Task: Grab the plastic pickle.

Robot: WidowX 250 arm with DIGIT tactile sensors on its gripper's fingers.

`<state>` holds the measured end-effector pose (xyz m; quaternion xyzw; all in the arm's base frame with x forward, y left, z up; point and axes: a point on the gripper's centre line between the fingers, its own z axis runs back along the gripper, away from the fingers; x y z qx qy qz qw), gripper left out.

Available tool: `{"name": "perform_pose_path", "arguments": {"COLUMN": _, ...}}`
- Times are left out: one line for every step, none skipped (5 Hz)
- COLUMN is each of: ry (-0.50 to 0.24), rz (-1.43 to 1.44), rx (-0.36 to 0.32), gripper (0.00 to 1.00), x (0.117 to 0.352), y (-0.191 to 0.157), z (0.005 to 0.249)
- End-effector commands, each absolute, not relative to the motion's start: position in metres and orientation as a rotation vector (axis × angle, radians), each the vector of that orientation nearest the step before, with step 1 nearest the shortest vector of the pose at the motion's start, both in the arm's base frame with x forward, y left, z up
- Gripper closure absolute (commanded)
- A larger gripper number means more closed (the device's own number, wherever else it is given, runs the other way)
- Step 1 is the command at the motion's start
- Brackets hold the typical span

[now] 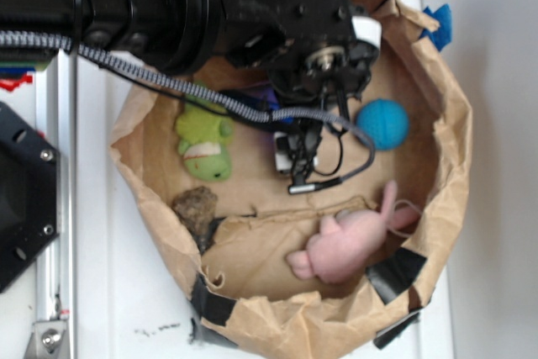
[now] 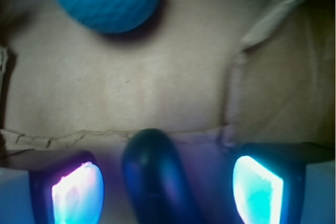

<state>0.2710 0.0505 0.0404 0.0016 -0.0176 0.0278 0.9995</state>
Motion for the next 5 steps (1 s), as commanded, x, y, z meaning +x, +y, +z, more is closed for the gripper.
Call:
{"name": "perform_pose_path", "arguments": {"ry": -0.173, "rz": -0.15, "rx": 0.045, "gripper": 0.0, "x": 0.212, "y": 0.043, "z": 0.05}}
{"name": "perform_pose_path", "arguments": {"ry": -0.175, "rz": -0.173, "rx": 0.058, "gripper": 0.0, "x": 0.185, "y": 0.044, "z": 0.052}}
{"name": "perform_pose_path", "arguments": {"ry": -0.151, "rz": -0.162, "rx": 0.081, "gripper": 0.0, "x": 0.171, "y": 0.044, "z": 0.049}}
{"name": "perform_pose_path", "arguments": {"ry": -0.138, "rz": -0.146, "rx": 0.091, "gripper": 0.0, "x": 0.218, "y": 0.033, "z": 0.04}}
{"name": "perform_pose_path", "arguments": {"ry": -0.144, "rz": -0.129, "rx": 0.087, "gripper": 0.0, "x": 0.223, "y": 0.032, "z": 0.043}}
